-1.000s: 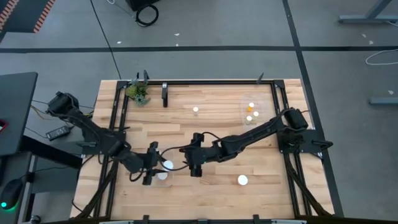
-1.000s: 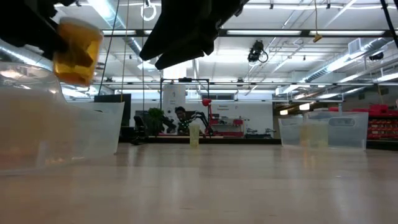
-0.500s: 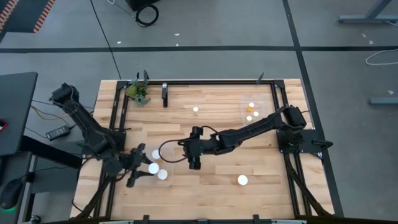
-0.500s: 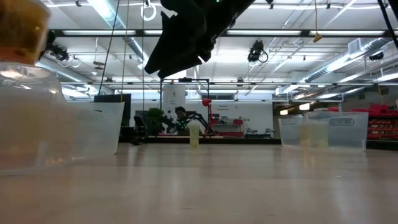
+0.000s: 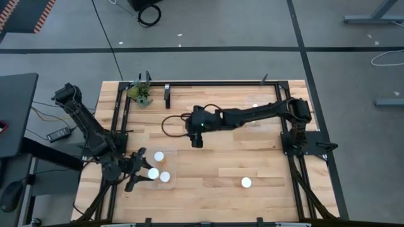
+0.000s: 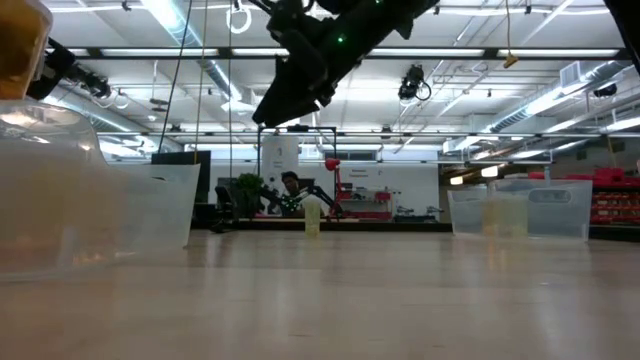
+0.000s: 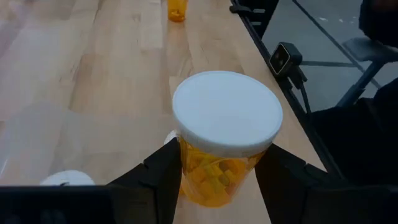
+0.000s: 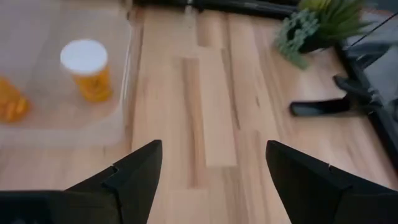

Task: Pick and place medicine bottles into bin by pill shape (circle, oval)
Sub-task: Put the large orange pill bottle into the bottom transparent bin

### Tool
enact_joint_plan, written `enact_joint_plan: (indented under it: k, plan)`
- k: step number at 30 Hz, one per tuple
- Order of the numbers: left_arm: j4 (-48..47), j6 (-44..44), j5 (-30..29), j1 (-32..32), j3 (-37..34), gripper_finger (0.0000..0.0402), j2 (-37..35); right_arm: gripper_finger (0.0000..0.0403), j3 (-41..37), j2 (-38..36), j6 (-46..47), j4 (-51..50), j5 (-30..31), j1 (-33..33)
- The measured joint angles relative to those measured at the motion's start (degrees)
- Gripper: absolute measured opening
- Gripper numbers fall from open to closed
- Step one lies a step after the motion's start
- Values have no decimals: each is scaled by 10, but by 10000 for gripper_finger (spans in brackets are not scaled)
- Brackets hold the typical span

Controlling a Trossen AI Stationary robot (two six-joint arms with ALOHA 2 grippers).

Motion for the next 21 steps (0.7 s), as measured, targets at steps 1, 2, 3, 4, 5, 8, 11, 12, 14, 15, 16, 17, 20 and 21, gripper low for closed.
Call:
enact_joint_plan:
  k: [1,2,3,4,5,8,11,12,14,15,16,17,20,21]
  plan:
    - [-2,-8,-1,1,0,185,0,294,0,-1,0,2,-18,-7]
    - [-3,-18,-11,2,-1,185,0,294,0,-1,0,8,-37,-12]
    - [-2,-29,-28,5,-7,185,0,294,0,-1,-1,9,-52,-17]
    - [-1,-36,-48,9,-14,185,1,294,0,-1,-4,10,-63,-20]
    - [3,-42,-66,14,-23,185,4,294,0,-1,-7,11,-69,-22]
    - [32,-50,-101,35,-45,185,6,294,0,-1,-22,16,-74,-23]
    - [58,-39,-105,58,-52,185,15,294,0,-1,-33,16,-77,-21]
    - [61,-38,-106,65,-51,185,20,294,0,-1,-35,19,-80,-21]
    - [71,-22,-104,80,-45,185,33,294,0,-1,-37,25,-87,-21]
    - [85,-12,-103,87,-42,185,42,294,0,-1,-37,24,-91,-21]
    - [97,-3,-102,95,-39,185,50,294,0,-1,-37,24,-95,-21]
    - [107,5,-101,103,-39,185,58,294,0,-1,-37,24,-97,-21]
    - [125,14,-94,128,-39,185,85,294,0,-1,-38,25,-99,-21]
    - [126,7,-88,135,-39,185,94,294,0,-1,-39,24,-100,-21]
